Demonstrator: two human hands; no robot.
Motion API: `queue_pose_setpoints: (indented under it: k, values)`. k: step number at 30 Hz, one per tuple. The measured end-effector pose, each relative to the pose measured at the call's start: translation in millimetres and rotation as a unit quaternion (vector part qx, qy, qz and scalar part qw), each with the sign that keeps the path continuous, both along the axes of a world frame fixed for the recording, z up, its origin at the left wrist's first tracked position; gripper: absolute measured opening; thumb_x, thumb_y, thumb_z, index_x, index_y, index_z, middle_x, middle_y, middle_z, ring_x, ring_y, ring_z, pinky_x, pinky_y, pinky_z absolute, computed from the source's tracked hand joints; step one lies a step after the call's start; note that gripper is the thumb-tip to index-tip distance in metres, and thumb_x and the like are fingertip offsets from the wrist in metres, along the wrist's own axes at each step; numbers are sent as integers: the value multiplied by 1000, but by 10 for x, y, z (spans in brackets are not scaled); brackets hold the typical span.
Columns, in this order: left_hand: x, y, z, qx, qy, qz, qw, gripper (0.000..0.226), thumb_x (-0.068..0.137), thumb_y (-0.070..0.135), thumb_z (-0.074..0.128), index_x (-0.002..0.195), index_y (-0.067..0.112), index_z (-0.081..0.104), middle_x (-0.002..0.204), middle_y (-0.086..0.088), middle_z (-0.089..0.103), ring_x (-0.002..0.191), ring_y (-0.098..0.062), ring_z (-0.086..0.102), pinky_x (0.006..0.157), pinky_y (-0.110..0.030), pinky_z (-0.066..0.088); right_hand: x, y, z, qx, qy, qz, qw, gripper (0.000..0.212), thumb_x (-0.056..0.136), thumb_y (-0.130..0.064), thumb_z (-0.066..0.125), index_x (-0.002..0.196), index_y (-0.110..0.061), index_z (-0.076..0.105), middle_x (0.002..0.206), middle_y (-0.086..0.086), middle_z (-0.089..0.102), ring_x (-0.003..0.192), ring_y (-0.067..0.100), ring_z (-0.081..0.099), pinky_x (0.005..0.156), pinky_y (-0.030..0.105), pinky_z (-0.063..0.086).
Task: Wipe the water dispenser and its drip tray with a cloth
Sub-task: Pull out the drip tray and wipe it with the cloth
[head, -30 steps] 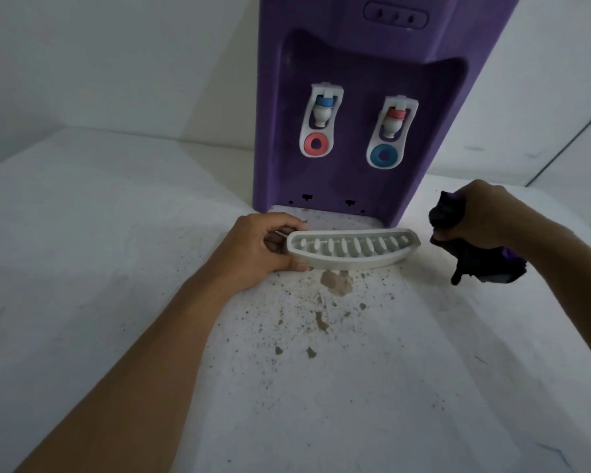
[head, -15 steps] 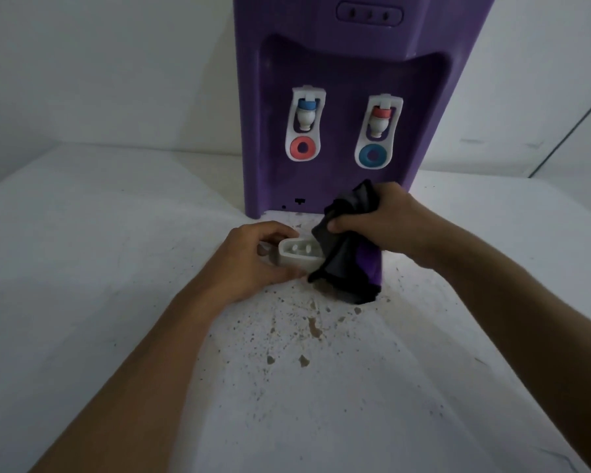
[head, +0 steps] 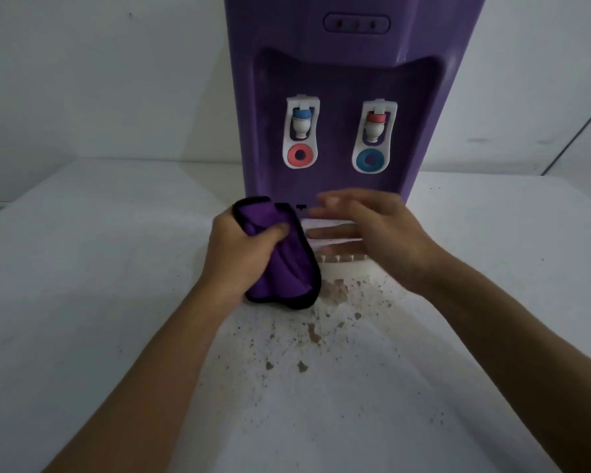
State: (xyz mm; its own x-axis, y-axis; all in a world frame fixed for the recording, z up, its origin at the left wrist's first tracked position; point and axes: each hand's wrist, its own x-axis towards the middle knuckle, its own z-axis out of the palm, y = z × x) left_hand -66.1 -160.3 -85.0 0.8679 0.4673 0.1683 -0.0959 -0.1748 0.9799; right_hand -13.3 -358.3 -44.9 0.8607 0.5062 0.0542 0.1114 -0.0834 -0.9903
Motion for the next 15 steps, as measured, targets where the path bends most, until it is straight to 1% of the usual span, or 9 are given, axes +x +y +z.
queue_pose_setpoints:
  k: [2, 3, 5, 6, 8, 9, 11, 13, 15]
  values:
    - [-9, 104, 10, -55, 19, 4, 998, 23, 70, 20, 84, 89, 31, 77, 88, 4, 80, 90, -18, 77, 91, -45, 63, 83, -136, -100, -157, -211, -75, 962, 30, 96, -32, 71, 124, -22, 70, 116, -12, 74, 99, 4, 71, 88, 33, 61]
    - [-19, 138, 19, -71, 25, -2, 997, 28, 65, 24, 82, 92, 32, 78, 89, 4, 80, 91, -18, 77, 88, -43, 64, 132, -221, -152, -239, -265, -72, 931, 38, 92, -38, 75, 127, -26, 67, 121, -16, 69, 103, 1, 66, 95, 34, 58]
    - [-57, 173, 18, -66, 31, -26, 997, 40, 61, 29, 88, 99, 34, 78, 90, 10, 81, 87, -11, 78, 79, -33, 63, 220, -389, -268, -368, -284, -20, 885, 60, 84, -52, 79, 137, -32, 60, 134, -13, 62, 117, 7, 56, 110, 46, 47]
    - [-68, 168, 12, -52, 38, -33, 997, 45, 60, 29, 94, 101, 35, 77, 91, 12, 80, 85, -6, 77, 77, -30, 62, 259, -461, -329, -416, -282, 0, 865, 70, 80, -58, 79, 141, -34, 55, 140, -11, 58, 126, 12, 52, 119, 53, 36]
    - [-60, 148, -8, -13, 53, -27, 998, 55, 61, 23, 101, 108, 35, 74, 94, 14, 79, 85, -1, 75, 77, -26, 61, 321, -551, -449, -469, -280, 7, 837, 82, 77, -68, 75, 148, -36, 47, 150, -10, 52, 143, 19, 43, 126, 60, 11]
    - [-50, 141, -22, 11, 52, -18, 998, 56, 63, 20, 100, 110, 35, 73, 97, 14, 78, 85, 2, 73, 77, -23, 60, 336, -567, -493, -473, -279, 1, 836, 84, 77, -70, 73, 149, -37, 45, 153, -10, 49, 147, 20, 39, 127, 61, 6]
    - [-44, 117, -36, 54, 31, -9, 998, 51, 70, 14, 96, 110, 35, 73, 100, 16, 76, 87, 6, 71, 78, -20, 59, 358, -570, -546, -457, -278, -14, 845, 80, 80, -68, 72, 149, -38, 45, 152, -11, 49, 147, 20, 39, 127, 61, 9]
    - [-43, 105, -44, 92, -3, -17, 996, 43, 77, 8, 89, 106, 36, 74, 103, 19, 75, 95, 5, 70, 87, -20, 58, 355, -563, -559, -431, -287, -19, 855, 73, 81, -63, 76, 145, -38, 51, 141, -15, 54, 135, 16, 50, 122, 57, 30]
    - [-47, 81, -52, 132, -30, -31, 990, 37, 83, 7, 84, 103, 35, 73, 102, 23, 74, 99, 4, 69, 88, -17, 56, 353, -567, -565, -396, -288, -22, 872, 70, 78, -60, 80, 140, -36, 57, 126, -21, 54, 116, 9, 59, 107, 42, 52]
